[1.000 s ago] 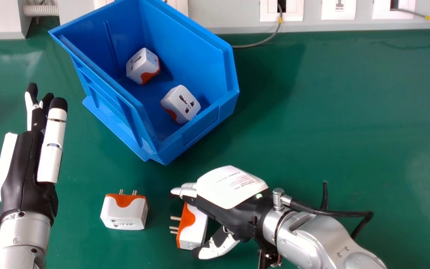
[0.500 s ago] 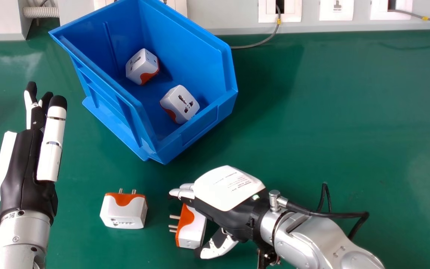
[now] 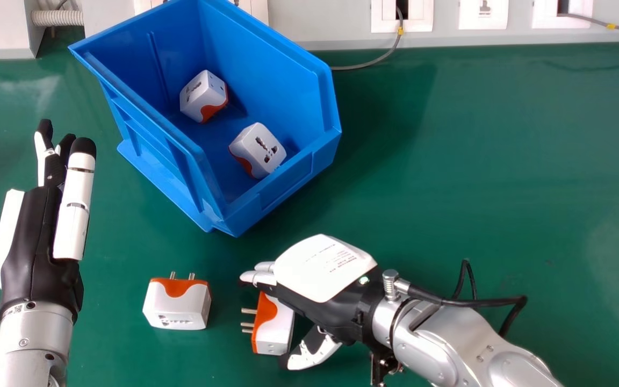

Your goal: Pick all objects and put in blue box

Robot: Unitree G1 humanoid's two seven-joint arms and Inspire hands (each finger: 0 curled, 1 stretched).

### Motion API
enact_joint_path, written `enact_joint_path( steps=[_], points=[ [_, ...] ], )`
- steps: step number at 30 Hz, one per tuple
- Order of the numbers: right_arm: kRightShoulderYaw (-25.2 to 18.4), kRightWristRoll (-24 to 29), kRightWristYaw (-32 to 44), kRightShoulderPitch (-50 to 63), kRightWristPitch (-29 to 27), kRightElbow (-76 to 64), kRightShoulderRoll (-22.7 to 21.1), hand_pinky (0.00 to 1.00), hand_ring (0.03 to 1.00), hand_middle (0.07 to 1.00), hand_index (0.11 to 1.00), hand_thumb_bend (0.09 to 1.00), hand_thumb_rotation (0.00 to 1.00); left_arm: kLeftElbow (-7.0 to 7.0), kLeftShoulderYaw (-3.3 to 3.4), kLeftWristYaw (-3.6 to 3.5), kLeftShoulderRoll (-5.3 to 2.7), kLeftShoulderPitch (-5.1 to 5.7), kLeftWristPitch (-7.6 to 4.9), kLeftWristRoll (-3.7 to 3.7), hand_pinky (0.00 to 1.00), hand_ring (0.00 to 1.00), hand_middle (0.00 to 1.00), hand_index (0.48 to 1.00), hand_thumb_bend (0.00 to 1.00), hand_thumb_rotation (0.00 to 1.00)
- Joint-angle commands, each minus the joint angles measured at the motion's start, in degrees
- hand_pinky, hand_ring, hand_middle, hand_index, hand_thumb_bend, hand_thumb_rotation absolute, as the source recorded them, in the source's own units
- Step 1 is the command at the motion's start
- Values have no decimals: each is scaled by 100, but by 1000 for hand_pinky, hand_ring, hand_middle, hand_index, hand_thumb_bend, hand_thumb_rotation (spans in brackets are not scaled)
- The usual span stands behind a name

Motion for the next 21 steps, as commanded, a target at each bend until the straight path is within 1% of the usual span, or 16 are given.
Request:
enact_joint_path(
  steps=[1, 3, 8, 11, 14, 15, 16, 17, 18, 19, 20, 21],
  points=[
    [279, -91, 244, 237, 4, 437, -63, 787, 862, 905, 889, 271, 353, -203, -9, 28, 21, -86, -8, 11, 1000, 1000, 1000, 1000, 345, 1000],
    [297, -137, 183, 219, -23, 467, -69, 781, 856, 899, 875, 265, 372, -214, -9, 32, 19, -87, 1, 10, 1000, 1000, 1000, 1000, 348, 1000],
    [323, -218, 86, 134, -88, 603, -43, 766, 848, 889, 856, 264, 404, -168, -13, 35, 20, -103, -33, 13, 1000, 1000, 1000, 1000, 350, 1000],
    [316, -251, -27, 134, -118, 645, -15, 753, 842, 881, 842, 268, 435, -201, -14, 37, 24, -92, -23, 18, 1000, 1000, 1000, 1000, 351, 1000],
    [312, -275, -230, 164, -158, 707, -12, 741, 834, 873, 830, 269, 443, -222, -20, 39, 25, -84, -18, 26, 1000, 1000, 1000, 1000, 353, 1000],
    [317, -294, -297, 178, -162, 711, -22, 719, 813, 855, 812, 275, 443, -232, -18, 37, 27, -80, -14, 25, 1000, 1000, 1000, 1000, 355, 1000],
    [330, -322, -371, 177, -173, 738, -27, 719, 813, 855, 812, 275, 443, -229, -13, 34, 31, -81, -14, 19, 1000, 1000, 1000, 1000, 355, 1000],
    [349, -353, -446, 167, -194, 776, -33, 690, 779, 828, 787, 288, 427, -223, -7, 30, 34, -85, -14, 11, 1000, 1000, 1000, 1000, 356, 1000],
    [382, -398, -532, 141, -229, 837, -35, 690, 779, 828, 787, 288, 427, -220, -2, 27, 36, -87, -16, 6, 1000, 1000, 1000, 1000, 356, 1000],
    [417, -442, -619, 110, -266, 903, -38, 658, 740, 797, 766, 298, 409, -224, -5, 28, 33, -86, -16, 7, 1000, 1000, 1000, 1000, 356, 1000],
    [470, -508, -737, 63, -317, 991, -48, 658, 740, 797, 766, 298, 409, -238, -17, 33, 25, -79, -15, 15, 1000, 1000, 1000, 1000, 356, 1000],
    [534, -598, -875, -1, -371, 1103, -55, 624, 703, 766, 744, 312, 383, -256, -32, 40, 18, -76, -9, 27, 1000, 1000, 1000, 1000, 356, 1000]
  ],
)
